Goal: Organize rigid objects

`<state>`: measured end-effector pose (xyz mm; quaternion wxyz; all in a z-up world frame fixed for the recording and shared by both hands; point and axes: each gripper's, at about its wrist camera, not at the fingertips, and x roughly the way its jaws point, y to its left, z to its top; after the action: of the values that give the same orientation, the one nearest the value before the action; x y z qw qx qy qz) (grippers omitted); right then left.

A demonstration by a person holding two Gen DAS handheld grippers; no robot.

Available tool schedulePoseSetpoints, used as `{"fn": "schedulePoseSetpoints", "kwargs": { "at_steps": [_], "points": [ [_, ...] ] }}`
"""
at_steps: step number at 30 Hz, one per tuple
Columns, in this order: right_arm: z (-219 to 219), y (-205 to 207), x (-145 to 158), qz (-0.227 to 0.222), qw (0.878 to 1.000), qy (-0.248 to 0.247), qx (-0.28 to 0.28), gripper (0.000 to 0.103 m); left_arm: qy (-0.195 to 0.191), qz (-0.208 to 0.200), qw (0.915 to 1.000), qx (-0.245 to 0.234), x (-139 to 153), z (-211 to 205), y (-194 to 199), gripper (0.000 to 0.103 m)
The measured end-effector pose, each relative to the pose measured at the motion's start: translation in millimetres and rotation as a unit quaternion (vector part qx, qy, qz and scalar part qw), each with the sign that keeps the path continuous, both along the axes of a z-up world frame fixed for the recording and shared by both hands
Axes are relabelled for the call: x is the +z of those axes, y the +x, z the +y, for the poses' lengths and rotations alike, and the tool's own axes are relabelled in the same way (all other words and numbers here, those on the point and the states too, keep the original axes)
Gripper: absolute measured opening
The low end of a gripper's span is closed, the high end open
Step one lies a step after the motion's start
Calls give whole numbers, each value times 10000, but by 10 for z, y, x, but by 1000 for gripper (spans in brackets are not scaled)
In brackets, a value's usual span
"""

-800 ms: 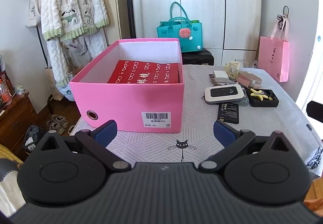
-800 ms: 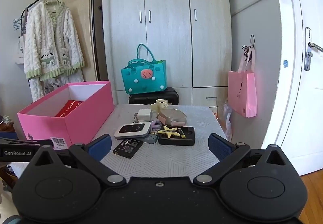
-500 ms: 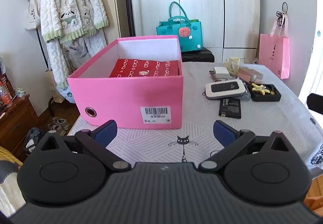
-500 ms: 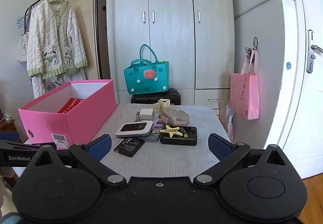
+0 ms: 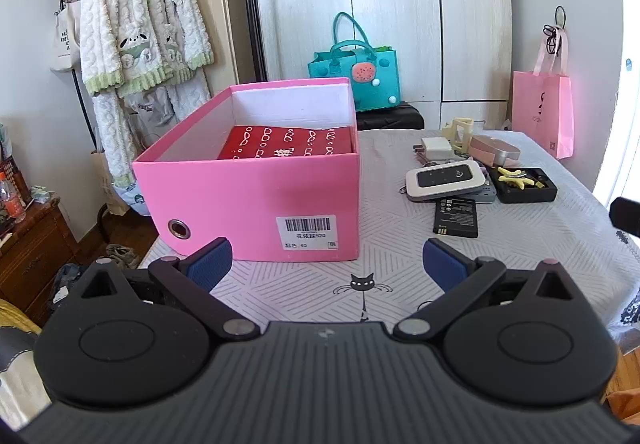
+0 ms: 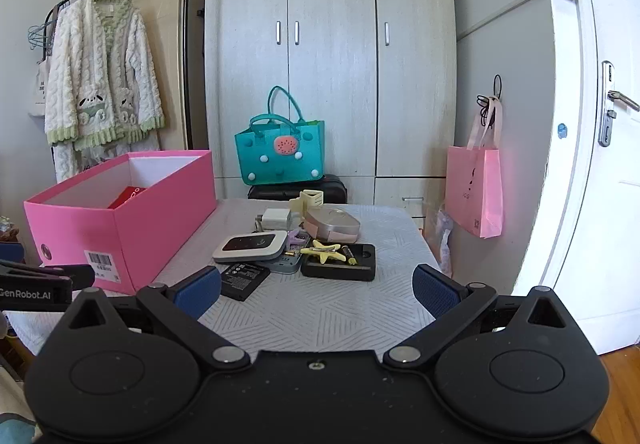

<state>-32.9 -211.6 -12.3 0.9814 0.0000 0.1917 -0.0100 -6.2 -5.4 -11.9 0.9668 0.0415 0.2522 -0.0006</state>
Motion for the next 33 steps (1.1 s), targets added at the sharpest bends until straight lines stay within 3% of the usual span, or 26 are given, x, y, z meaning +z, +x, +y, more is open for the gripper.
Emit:
{"fn": "schedulePoseSetpoints", "kwargs": {
  "at_steps": [33],
  "points": [
    [-47,18,6,90,9997,175,156,103,-105,312,9994,39,36,72,40,103]
  ]
}}
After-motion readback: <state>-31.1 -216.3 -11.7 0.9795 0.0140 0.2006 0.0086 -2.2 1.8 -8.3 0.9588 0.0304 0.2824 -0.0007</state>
